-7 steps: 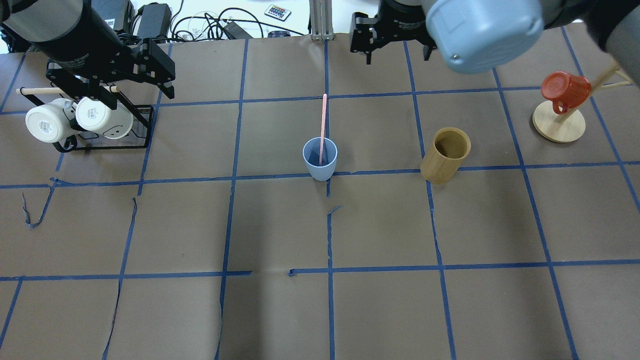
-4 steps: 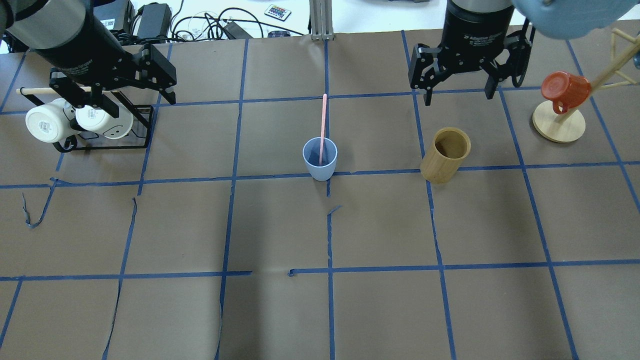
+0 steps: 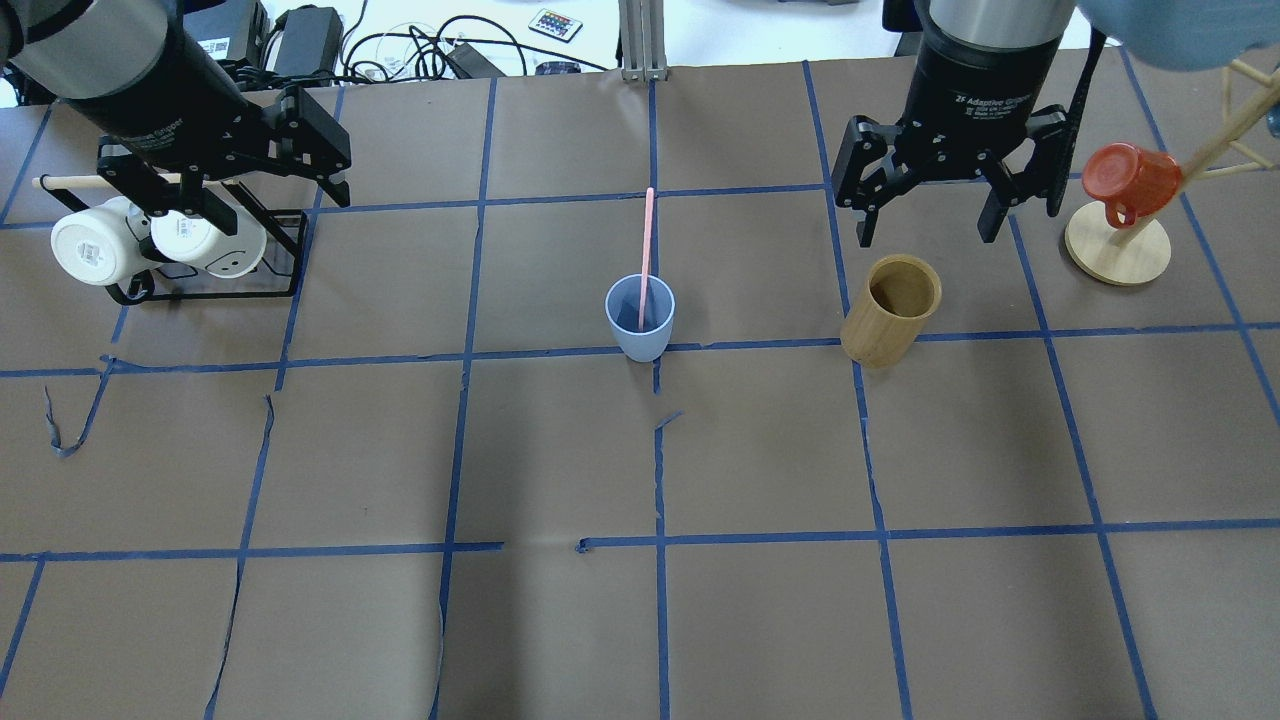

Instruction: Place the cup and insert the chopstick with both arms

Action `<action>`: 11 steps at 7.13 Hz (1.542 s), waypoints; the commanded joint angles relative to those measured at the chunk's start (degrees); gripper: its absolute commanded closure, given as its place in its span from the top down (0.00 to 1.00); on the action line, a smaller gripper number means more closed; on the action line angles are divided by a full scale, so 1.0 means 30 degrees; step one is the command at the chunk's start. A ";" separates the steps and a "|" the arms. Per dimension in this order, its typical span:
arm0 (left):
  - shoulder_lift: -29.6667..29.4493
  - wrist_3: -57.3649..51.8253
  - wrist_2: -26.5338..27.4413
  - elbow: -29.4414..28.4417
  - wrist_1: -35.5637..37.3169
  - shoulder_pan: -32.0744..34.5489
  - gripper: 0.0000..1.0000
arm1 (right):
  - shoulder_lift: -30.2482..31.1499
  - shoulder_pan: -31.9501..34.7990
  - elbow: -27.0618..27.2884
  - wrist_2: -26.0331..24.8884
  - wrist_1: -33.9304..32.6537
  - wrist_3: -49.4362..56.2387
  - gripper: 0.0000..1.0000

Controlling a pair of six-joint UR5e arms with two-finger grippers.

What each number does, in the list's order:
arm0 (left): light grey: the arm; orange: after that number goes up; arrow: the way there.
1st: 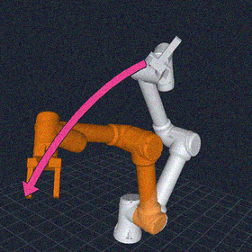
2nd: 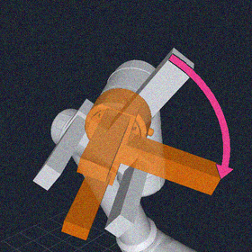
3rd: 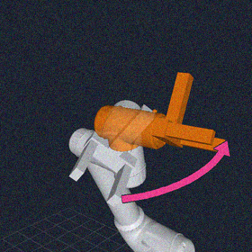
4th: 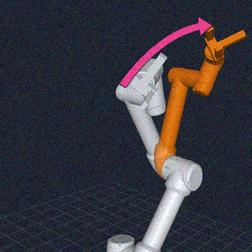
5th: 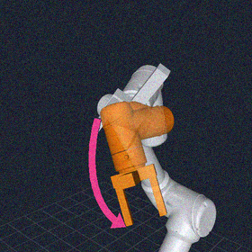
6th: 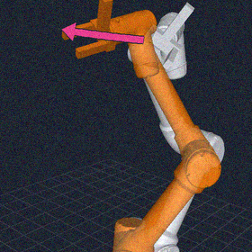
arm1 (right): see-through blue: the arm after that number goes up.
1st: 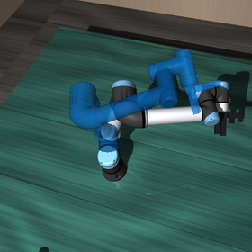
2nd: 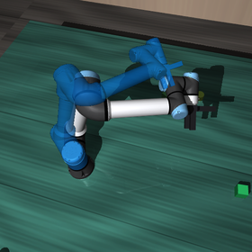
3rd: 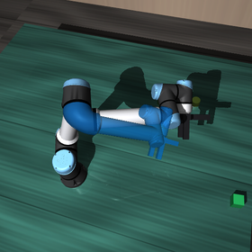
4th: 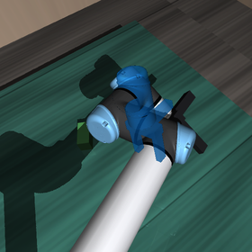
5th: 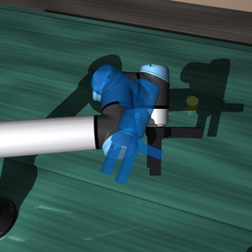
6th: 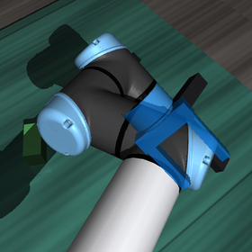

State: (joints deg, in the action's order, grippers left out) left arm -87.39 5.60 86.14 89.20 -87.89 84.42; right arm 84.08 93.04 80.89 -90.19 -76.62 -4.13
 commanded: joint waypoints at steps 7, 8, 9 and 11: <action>0.0153 -0.0081 -0.0003 -0.0054 -0.0174 0.0016 1.00 | 0.0829 -0.0947 0.0604 0.0530 -0.0680 0.0731 1.00; 0.0067 -0.0139 -0.0090 -0.0086 0.0027 -0.0013 1.00 | 0.0829 -0.1447 0.0604 0.0473 -0.0507 0.0761 1.00; -0.0137 -0.0169 -0.0468 0.0030 0.0175 -0.0042 1.00 | 0.0829 -0.1539 0.0662 0.0327 -0.0418 0.0761 1.00; -0.0226 -0.0256 -0.1172 0.0321 0.0352 -0.0507 1.00 | 0.0829 -0.1540 0.0751 0.0297 -0.0418 0.0733 1.00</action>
State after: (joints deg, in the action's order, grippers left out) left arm -87.84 5.00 83.80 89.46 -87.01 83.86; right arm 86.57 88.51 83.05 -89.18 -77.91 -1.84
